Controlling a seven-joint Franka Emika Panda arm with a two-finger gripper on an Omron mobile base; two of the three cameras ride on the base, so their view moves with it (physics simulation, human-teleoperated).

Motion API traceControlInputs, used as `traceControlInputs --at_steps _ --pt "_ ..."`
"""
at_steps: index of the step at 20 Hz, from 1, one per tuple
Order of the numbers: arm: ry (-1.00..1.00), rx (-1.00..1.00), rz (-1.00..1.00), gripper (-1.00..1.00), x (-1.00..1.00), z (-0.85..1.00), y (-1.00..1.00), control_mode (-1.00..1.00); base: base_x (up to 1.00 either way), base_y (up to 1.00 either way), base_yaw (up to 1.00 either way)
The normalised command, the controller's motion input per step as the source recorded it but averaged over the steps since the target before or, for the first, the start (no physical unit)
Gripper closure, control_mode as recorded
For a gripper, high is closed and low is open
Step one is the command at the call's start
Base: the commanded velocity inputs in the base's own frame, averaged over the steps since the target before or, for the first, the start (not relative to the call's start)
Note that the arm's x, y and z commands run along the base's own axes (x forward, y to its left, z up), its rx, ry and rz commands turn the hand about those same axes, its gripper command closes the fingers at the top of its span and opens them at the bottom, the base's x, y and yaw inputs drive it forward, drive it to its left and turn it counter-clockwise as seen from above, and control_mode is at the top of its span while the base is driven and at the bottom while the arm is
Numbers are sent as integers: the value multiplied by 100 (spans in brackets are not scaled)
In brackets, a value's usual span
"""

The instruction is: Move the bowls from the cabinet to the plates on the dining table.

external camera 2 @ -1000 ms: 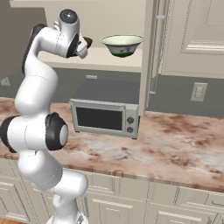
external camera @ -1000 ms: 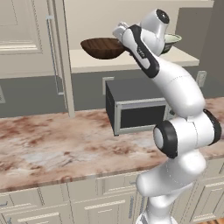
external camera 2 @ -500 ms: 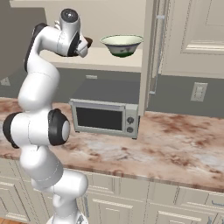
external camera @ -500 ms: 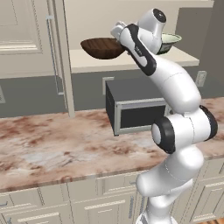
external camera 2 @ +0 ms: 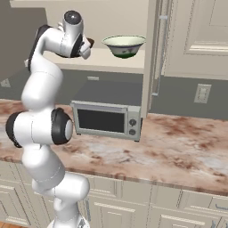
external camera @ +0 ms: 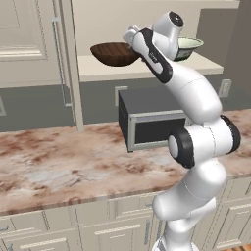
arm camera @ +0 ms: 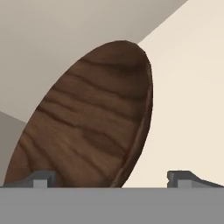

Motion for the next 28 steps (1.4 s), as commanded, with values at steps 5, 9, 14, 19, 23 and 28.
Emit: traceControlInputs --at_steps 5,9,14,19,23,28 --pt "0 0 0 -100 24 -1 0 -100 0 0 0" --pt "0 0 0 -100 15 0 2 -100 0 0 0" --pt "0 0 0 -100 13 -1 4 -100 0 0 0" --pt "1 0 0 -100 3 0 0 -100 0 0 0" --pt "0 0 0 100 0 0 0 -100 0 0 0" --pt "0 0 0 100 0 0 0 -100 0 0 0"
